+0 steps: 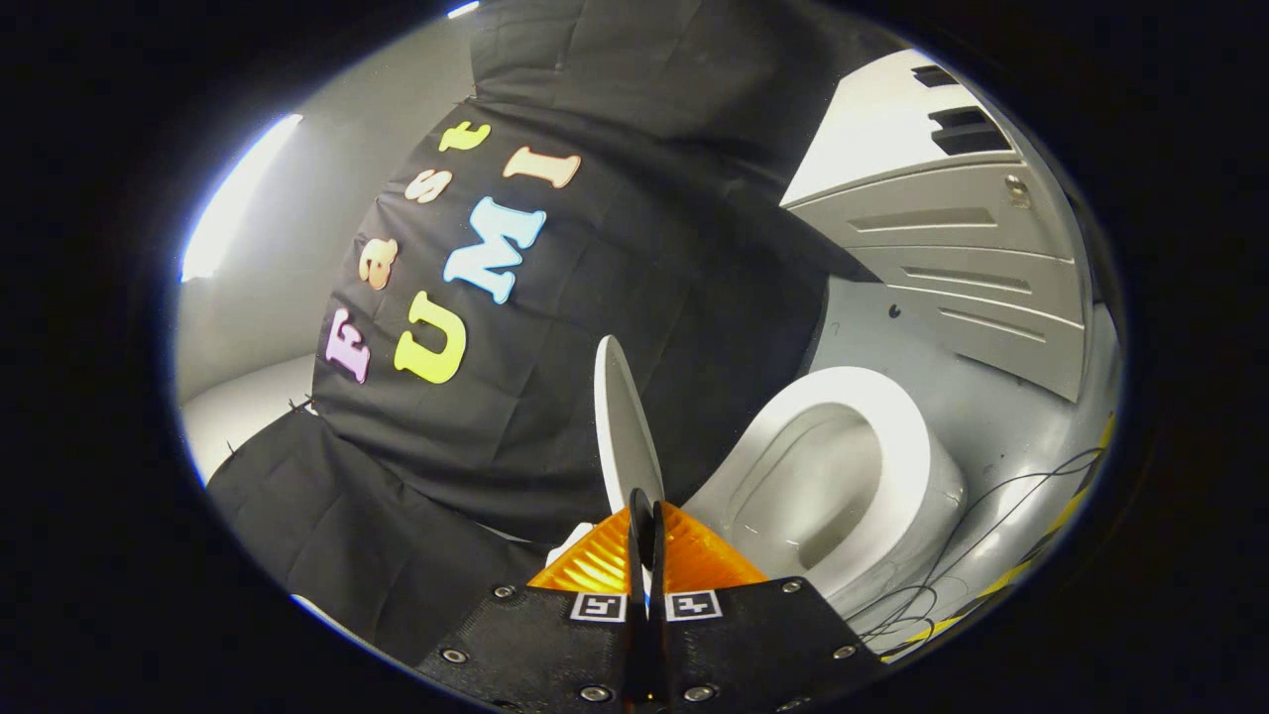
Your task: Open the toilet lid.
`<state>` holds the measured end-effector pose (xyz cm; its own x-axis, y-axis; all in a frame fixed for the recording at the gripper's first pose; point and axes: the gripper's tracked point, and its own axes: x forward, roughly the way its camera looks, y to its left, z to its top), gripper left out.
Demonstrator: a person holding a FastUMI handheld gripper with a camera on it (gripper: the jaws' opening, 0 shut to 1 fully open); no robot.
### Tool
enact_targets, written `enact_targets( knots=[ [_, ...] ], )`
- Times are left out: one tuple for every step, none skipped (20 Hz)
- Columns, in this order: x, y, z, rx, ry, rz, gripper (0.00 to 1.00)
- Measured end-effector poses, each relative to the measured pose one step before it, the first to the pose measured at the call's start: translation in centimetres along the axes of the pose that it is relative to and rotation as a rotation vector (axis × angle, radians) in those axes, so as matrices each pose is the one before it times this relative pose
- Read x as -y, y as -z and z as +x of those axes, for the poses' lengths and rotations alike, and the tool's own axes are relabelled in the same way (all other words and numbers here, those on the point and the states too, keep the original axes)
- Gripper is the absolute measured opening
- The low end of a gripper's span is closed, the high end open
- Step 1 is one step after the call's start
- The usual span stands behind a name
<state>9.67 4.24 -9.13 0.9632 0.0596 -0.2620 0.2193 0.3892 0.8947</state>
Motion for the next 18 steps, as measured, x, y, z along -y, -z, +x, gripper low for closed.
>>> enact_targets(
  knots=[
    [-0.667, 0.102, 0.028, -0.00239, -0.00923, -0.01870, 0.00],
    [-0.730, 0.113, -0.054, -0.00041, -0.00722, -0.02339, 0.00],
    [-0.697, 0.180, 0.047, 0.00015, -0.00822, -0.01381, 0.00],
    [-0.545, 0.161, 0.057, 0.00158, -0.00522, -0.00681, 0.00],
    [-0.548, 0.238, 0.062, 0.00064, -0.00599, -0.00728, 0.00],
    [-0.648, 0.095, -0.020, 0.00390, -0.00960, -0.00456, 0.00],
    [-0.503, 0.124, -0.049, 0.00461, -0.00491, -0.01089, 0.00],
    [-0.525, 0.239, 0.093, 0.00078, -0.00907, -0.01567, 0.00],
    [-0.533, 0.117, 0.031, 0.00180, -0.01187, -0.00380, 0.00],
    [-0.466, 0.225, 0.102, -0.00627, -0.00707, -0.01321, 0.00],
    [-0.512, 0.063, 0.140, -0.00223, -0.00662, -0.01022, 0.00],
    [-0.391, 0.050, 0.111, -0.00146, -0.00429, -0.02009, 0.00],
    [-0.485, 0.208, -0.021, -0.00586, -0.00429, -0.02220, 0.00],
    [-0.578, 0.060, 0.027, -0.00081, -0.00744, -0.01985, 0.00],
    [-0.699, 0.170, 0.112, -0.00164, -0.00752, -0.00870, 0.00],
    [-0.657, 0.288, 0.159, -0.00321, -0.00649, -0.01037, 0.00],
    [-0.835, 0.250, 0.093, -0.00315, -0.00663, -0.01147, 0.00],
    [-0.893, 0.183, 0.169, -0.00609, -0.00715, -0.02383, 0.00]
  ],
)
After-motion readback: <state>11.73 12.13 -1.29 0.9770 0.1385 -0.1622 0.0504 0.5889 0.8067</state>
